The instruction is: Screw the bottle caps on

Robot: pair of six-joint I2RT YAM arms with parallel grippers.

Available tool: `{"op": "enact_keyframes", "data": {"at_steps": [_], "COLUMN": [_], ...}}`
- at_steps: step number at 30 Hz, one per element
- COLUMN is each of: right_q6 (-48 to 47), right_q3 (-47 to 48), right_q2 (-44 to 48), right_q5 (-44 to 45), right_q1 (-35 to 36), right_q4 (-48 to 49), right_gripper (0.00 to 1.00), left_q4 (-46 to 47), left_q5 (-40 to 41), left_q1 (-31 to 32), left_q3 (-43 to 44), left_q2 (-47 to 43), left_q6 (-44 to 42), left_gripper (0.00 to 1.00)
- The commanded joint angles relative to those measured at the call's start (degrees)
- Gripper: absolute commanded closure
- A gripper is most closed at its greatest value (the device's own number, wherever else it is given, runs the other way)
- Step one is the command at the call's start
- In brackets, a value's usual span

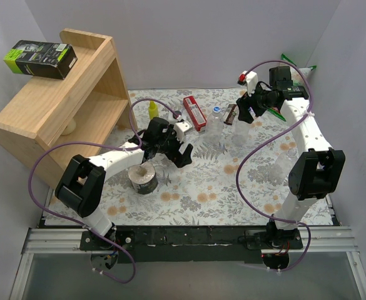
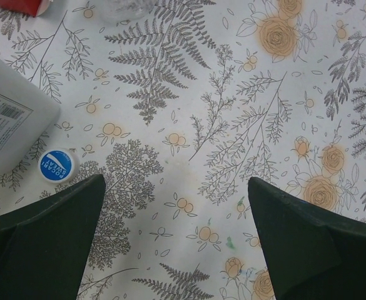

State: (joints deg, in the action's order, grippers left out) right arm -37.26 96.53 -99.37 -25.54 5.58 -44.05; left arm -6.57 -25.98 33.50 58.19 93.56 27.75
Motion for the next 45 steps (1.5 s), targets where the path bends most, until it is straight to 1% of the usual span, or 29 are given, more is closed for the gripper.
{"op": "enact_keyframes", "data": {"at_steps": [1, 4, 5, 7, 8, 9, 11, 12, 14, 15, 17, 18, 20, 22, 24, 25, 28, 30, 32, 36, 42, 43, 45], "right_q6": [0.8, 1.5, 1.8, 2.4, 2.9, 2.9, 2.9, 2.8, 2.6, 3.0, 3.3, 3.0, 2.6, 1.7, 1.9, 0.6, -1.2, -1.7, -1.5, -1.3, -3.8, -4.1, -4.5], "right_q3": [3.1, 4.4, 4.7, 4.5, 4.1, 3.0, 1.2, 0.3, -1.4, -1.9, -1.3, -0.8, -0.6, -1.3, -3.8, -4.7, -9.2, -12.0, -12.4, -12.6, -13.7, -13.7, -13.5], "right_q2": [3.1, 5.7, 6.6, 10.1, 11.5, 12.9, 17.0, 18.3, 20.9, 21.7, 23.3, 23.6, 24.4, 24.9, 25.8, 27.5, 29.1, 29.4, 29.2, 28.1, 26.6, 26.2, 25.3], "right_q5": [0.4, 3.2, 4.2, 7.5, 8.7, 10.9, 13.4, 15.7, 18.3, 21.2, 22.5, 23.2, 24.7, 27.2, 30.2, 30.8, 33.4, 32.8, 32.1, 32.0, 30.5, 30.0, 29.3], "right_q1": [-0.4, -0.4, -0.3, -0.4, -0.4, -0.4, -0.3, -0.4, -0.3, -0.6, -1.1, -1.4, -1.3, -1.6, -2.0, -1.9, -2.3, -3.0, -3.3, -3.6, -5.1, -6.8, -7.9], "right_q4": [2.0, 1.9, 1.4, 0.6, -0.5, -1.2, -3.7, -5.1, -8.6, -12.2, -16.1, -20.9, -24.8, -30.2, -30.9, -30.9, -30.7, -30.6, -29.4, -27.7, -26.5, -26.6, -26.9], "right_gripper": [0.13, 0.11, 0.10, 0.09, 0.08, 0.07, 0.06, 0.06, 0.06, 0.07, 0.11, 0.12, 0.16, 0.20, 0.21, 0.21, 0.21, 0.23, 0.25, 0.25, 0.30, 0.32, 0.34], "left_q4": [1.3, 1.5, -0.8, -5.4, -10.9, -13.7, -20.5, -21.6, -20.8, -20.3, -18.9, -18.9, -18.5, -18.4, -17.7, -17.7, -17.9, -18.8, -19.2, -18.9, -18.5, -18.6, -18.7], "left_q5": [4.3, 5.8, 5.8, 6.6, 7.5, 8.0, 7.8, 8.4, 8.7, 8.1, 6.4, 6.5, 9.0, 8.7, 8.6, 8.6, 8.2, 5.2, 1.7, -2.5, -5.6, -6.0, -6.5], "left_q1": [0.3, 0.4, 0.4, 0.4, 0.4, 0.4, 0.4, 0.4, 0.4, 0.4, 0.4, 0.4, 0.4, 0.4, 0.4, 0.5, 0.4, 0.4, 0.4, 0.4, 0.4, 0.4, 0.3], "left_q3": [2.0, 2.3, 3.0, 7.8, 9.8, 14.1, 17.8, 19.4, 20.2, 20.0, 19.1, 19.0, 18.1, 17.4, 16.8, 16.8, 17.0, 17.0, 16.8, 14.8, 14.2, 14.6, 15.1], "left_q2": [-2.3, -3.6, -4.0, -2.6, -1.6, 0.7, 2.8, 3.6, 2.5, 1.5, -1.0, -1.4, -1.3, -1.3, -1.9, -2.1, -3.0, -3.8, -4.3, -5.4, -5.1, -4.9, -3.9], "left_q6": [2.6, 3.5, 3.5, 4.7, 5.6, 6.4, 5.7, 5.7, 5.8, 5.0, 3.9, 4.2, 7.5, 9.4, 11.8, 12.1, 11.6, 9.9, 9.7, 10.6, 9.7, 9.6, 9.2], "left_gripper": [0.02, 0.02, 0.02, 0.02, 0.02, 0.02, 0.02, 0.02, 0.02, 0.02, 0.02, 0.02, 0.02, 0.02, 0.02, 0.02, 0.02, 0.02, 0.04, 0.05, 0.07, 0.07, 0.07]}}
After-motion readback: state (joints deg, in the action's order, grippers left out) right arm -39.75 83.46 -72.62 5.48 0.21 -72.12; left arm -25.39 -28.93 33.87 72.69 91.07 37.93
